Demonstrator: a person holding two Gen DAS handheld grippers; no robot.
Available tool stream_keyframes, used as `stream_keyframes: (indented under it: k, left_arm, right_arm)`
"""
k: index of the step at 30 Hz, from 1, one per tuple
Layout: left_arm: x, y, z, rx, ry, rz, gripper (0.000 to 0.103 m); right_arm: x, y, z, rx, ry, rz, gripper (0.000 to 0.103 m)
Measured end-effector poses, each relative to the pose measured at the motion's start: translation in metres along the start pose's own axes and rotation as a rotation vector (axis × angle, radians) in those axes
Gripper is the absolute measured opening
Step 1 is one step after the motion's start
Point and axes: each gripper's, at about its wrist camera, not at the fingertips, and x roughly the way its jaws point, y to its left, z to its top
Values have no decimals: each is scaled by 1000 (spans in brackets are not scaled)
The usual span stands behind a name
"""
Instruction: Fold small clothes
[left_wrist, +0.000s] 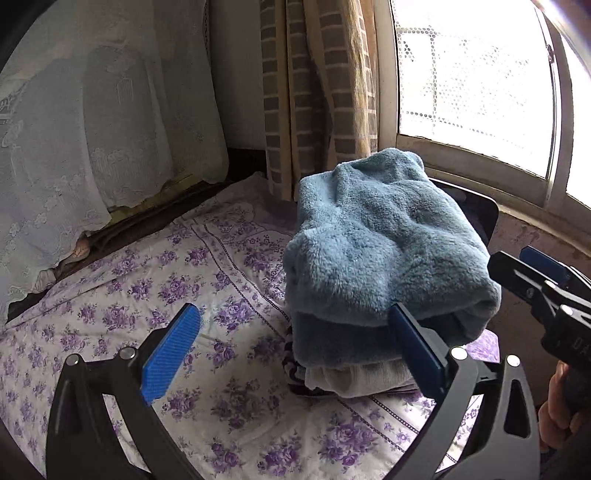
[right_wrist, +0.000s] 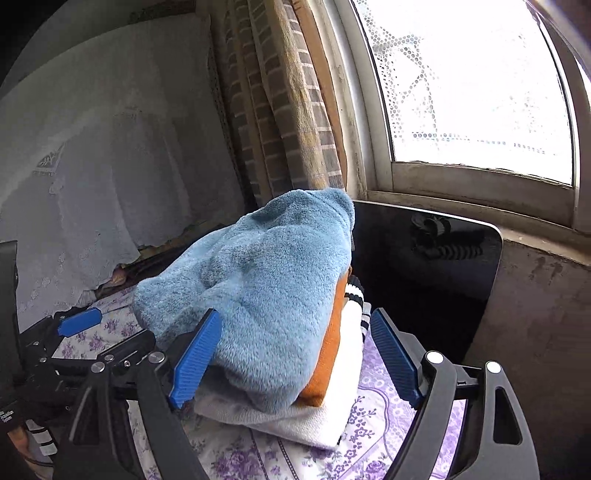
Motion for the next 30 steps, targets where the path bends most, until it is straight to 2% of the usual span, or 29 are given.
stream_keyframes:
  k: [5, 9, 14, 20, 30]
  left_arm:
    - [-20, 1, -12, 1, -19, 26, 99]
    - [-35, 1, -20, -15, -24, 43, 99]
    - [-50, 0, -32, -32, -22, 43, 99]
    - [-63, -4, -40, -6, -32, 70, 99]
    - [-71, -5, -40, -7, -41, 66, 99]
  right_arm:
    - [-19, 13, -10, -31, 13, -14, 91]
    - [-35, 19, -17, -29, 48, -30, 99]
    - [-59, 24, -29, -26, 23, -53, 99]
    - [-60, 23, -33, -32, 48, -46, 99]
    - [-55, 28, -34, -32, 54, -10, 99]
